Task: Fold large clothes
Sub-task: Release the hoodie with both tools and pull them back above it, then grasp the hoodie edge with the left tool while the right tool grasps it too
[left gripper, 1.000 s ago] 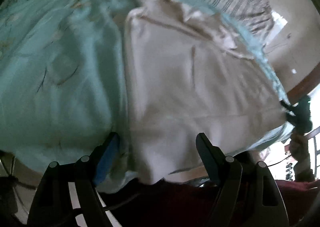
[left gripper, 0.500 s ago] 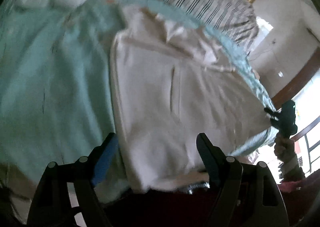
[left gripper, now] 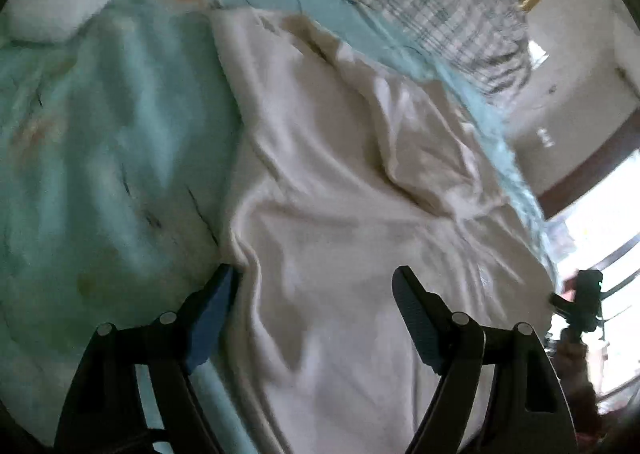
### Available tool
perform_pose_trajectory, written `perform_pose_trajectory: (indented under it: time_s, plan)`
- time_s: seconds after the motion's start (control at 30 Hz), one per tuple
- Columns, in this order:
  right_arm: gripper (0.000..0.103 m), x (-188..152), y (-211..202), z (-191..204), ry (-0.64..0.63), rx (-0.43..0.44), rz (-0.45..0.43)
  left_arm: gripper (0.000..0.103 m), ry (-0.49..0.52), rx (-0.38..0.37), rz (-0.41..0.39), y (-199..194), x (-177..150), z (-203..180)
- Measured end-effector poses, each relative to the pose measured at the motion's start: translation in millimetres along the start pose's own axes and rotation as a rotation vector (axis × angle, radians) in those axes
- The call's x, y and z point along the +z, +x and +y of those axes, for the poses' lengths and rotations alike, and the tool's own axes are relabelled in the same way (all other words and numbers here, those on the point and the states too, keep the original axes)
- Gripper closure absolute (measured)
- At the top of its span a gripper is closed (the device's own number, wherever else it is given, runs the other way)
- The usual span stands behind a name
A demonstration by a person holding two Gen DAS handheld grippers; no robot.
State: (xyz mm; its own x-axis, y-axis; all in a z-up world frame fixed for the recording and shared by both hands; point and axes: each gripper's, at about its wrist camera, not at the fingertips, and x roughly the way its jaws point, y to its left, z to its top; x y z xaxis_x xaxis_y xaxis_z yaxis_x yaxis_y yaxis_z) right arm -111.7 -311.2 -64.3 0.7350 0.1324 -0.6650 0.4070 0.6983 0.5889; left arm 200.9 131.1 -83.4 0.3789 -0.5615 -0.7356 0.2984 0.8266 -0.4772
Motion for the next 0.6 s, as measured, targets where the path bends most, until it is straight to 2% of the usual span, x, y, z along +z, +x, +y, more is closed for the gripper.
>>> perform_pose_trajectory:
  time_s: [0.13,0.23,0.33,0.47,0.53,0.6]
  plan:
    - [0.051,0.5,-2.1,-4.0,-0.003,0.036,-0.01,0.022,0.037,-0.032,0.003,-17.7,-41.5,-12.7]
    - [0.051,0.7,-2.0,-9.7,0.014,0.049,-0.019,0.022,0.026,0.017,-0.012,-35.2,-71.6,-14.7]
    - [0.051,1.0,-1.9,-10.3,0.009,0.052,-0.027,0.023,-0.009,0.078,-0.031,-46.5,-86.8,-11.3]
    - [0.051,1.9,-1.3,-10.3,0.003,0.045,-0.035,0.023,0.008,0.111,-0.043,-48.2,-91.1,-18.0]
    - [0.051,3.1,-0.9,-11.2,0.006,0.046,-0.038,0.022,0.026,0.094,-0.038,-47.6,-87.7,-20.7]
    - [0.051,4.7,-0.4,-9.8,0.005,0.042,-0.036,0.022,0.036,0.076,0.002,-37.6,-83.3,-23.6]
